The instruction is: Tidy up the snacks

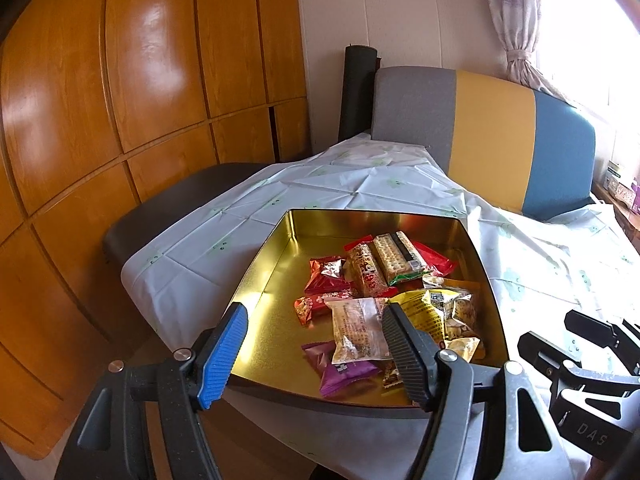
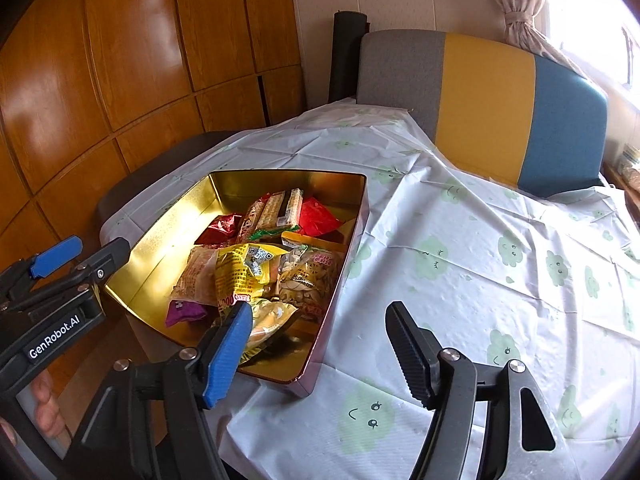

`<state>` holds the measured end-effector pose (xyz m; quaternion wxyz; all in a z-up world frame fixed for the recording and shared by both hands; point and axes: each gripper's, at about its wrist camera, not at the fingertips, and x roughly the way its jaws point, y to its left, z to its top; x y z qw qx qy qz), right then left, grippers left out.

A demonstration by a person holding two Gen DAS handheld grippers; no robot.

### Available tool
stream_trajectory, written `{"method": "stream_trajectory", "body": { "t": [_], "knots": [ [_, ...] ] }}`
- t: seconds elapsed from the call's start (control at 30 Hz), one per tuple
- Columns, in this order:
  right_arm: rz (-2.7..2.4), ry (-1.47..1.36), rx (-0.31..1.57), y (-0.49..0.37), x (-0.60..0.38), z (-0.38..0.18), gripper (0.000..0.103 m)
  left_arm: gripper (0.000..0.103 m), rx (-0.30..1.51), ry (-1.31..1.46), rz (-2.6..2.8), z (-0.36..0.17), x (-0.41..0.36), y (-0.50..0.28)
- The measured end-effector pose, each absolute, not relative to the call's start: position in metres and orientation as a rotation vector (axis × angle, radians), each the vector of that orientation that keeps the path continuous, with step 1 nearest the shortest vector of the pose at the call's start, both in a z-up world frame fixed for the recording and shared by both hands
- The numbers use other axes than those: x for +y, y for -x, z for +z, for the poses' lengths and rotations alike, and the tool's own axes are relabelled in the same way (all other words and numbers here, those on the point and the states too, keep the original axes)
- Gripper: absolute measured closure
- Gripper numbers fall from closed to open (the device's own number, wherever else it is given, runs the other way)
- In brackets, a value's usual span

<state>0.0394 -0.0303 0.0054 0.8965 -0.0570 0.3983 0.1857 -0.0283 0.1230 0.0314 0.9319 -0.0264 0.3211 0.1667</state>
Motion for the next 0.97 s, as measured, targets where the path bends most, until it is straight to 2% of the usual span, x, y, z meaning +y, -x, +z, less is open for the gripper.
{"method": "stream_trajectory", "body": {
  "t": [0.97],
  "knots": [
    [0.373, 0.131, 0.821, -0.0396, -0.0353, 0.0048, 0.031, 0.032, 0.654, 0.071, 0.317, 0.0305, 0.1259, 0.0305]
  ]
}}
